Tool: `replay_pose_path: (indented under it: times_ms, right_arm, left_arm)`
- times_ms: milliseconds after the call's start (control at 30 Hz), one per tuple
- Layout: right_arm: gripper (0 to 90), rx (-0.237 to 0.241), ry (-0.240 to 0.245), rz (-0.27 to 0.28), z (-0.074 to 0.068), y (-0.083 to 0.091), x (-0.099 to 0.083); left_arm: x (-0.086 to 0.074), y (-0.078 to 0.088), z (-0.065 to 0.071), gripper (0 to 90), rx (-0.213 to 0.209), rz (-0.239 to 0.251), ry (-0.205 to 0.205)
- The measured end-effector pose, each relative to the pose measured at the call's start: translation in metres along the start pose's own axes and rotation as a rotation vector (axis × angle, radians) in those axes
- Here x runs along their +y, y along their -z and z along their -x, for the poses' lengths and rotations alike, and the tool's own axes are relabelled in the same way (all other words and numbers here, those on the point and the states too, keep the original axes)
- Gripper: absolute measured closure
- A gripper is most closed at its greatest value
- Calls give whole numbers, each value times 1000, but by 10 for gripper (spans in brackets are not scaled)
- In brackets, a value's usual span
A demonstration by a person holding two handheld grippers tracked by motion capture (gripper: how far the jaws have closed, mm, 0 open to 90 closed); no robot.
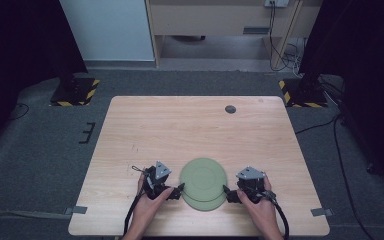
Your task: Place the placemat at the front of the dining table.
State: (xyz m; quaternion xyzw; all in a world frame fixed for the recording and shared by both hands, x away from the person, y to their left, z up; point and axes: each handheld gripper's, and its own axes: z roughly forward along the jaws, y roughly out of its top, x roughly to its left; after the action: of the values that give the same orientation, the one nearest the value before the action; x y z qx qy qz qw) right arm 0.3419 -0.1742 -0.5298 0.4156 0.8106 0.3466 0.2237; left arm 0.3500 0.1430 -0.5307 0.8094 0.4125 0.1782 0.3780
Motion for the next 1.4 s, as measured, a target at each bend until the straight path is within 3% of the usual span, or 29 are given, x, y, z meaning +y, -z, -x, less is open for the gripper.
replay_pose_path:
  times_ms: [300,533,733,1400]
  right_arm:
    - [27,-34,-17,6,0,-2,2]
    - [50,-8,-28,2,0,1,1]
    - [49,5,-7,-2,-2,1,0]
    - [30,-21,-38,5,2,-4,2]
  left_arm:
    - [1,-2,-1,0,5,4,8]
    - [-1,0,1,17,4,-5,-7]
    - [-1,-1,1,9,12,-3,-10]
    - [2,-6,1,1,34,8,-1]
